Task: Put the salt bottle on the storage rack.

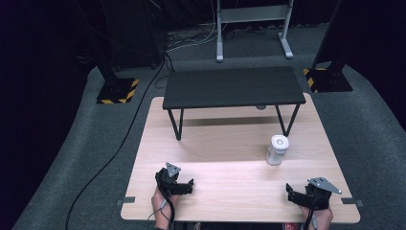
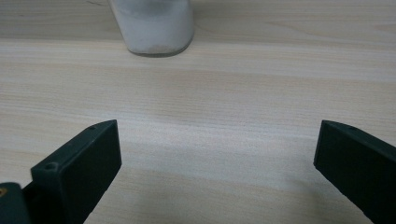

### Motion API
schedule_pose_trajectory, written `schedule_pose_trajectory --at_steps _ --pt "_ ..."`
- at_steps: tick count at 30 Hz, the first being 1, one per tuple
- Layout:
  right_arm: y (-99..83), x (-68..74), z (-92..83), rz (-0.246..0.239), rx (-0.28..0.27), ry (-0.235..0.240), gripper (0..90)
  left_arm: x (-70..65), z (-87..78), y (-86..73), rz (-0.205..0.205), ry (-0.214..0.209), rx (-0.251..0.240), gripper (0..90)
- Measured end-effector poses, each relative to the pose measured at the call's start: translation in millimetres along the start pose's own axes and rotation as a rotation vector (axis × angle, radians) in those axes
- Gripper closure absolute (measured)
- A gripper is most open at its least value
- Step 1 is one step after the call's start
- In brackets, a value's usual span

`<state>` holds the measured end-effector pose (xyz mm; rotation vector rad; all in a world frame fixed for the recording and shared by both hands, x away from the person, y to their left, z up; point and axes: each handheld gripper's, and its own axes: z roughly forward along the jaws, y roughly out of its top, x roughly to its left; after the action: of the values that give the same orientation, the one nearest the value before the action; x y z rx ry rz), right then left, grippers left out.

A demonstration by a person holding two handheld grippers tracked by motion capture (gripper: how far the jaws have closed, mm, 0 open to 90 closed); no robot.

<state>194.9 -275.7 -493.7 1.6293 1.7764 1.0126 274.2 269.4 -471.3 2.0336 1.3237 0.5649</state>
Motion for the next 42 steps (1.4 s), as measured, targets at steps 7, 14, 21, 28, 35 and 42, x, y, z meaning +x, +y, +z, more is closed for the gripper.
schedule_pose_trajectory --at_steps 7,14,21,28,35,42 --pt "3.8 5.8 1.4 -0.006 0.011 -0.019 0.0 -0.4 0.0 0.0 -0.001 0.001 -0.001 0.0" --pt "7.1 12.2 6.3 0.025 -0.013 0.008 0.0 -0.3 0.0 0.1 -0.001 0.001 0.000 0.0" --pt "32.5 34.7 35.5 -0.028 -0.018 0.027 0.0 -0.4 0.0 0.0 0.000 0.001 -0.001 0.0" --pt "58.8 44.5 62.4 -0.051 -0.021 0.036 0.0 -0.3 0.0 0.0 0.001 -0.001 -0.001 0.0" --pt "72.8 54.1 79.3 -0.070 -0.030 0.004 0.0 -0.1 0.0 0.0 0.003 -0.002 0.000 0.1" --pt "68.0 63.7 86.7 -0.051 -0.098 -0.047 28.7 0.0 0.0 -0.1 0.005 -0.003 -0.001 0.1"
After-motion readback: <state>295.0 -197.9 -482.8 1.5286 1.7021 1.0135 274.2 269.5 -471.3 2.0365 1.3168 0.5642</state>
